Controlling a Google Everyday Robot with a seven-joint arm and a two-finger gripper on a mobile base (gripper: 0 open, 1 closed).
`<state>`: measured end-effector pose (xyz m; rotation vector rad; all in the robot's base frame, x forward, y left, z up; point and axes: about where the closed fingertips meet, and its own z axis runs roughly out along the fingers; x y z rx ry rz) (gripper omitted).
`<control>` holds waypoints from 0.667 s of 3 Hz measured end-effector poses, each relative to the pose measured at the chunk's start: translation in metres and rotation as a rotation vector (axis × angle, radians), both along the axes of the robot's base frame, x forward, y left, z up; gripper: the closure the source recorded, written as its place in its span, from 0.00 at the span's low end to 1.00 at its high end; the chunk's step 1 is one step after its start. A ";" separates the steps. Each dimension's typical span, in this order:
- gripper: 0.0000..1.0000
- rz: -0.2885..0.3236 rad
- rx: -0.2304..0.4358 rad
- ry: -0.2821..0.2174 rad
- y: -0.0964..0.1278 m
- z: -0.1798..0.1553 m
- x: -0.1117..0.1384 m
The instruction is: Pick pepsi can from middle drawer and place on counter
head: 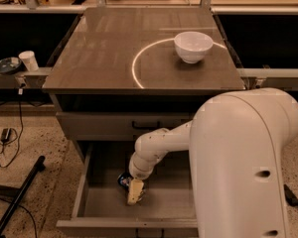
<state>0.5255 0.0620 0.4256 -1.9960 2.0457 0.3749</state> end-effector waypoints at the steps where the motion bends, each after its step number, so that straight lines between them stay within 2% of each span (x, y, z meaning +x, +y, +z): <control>1: 0.00 0.000 0.000 0.001 0.000 0.000 0.000; 2: 0.00 -0.014 -0.009 0.004 0.000 -0.007 -0.003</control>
Offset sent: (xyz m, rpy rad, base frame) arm -0.0050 -0.0004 -0.0137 -0.0204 0.0041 -0.0354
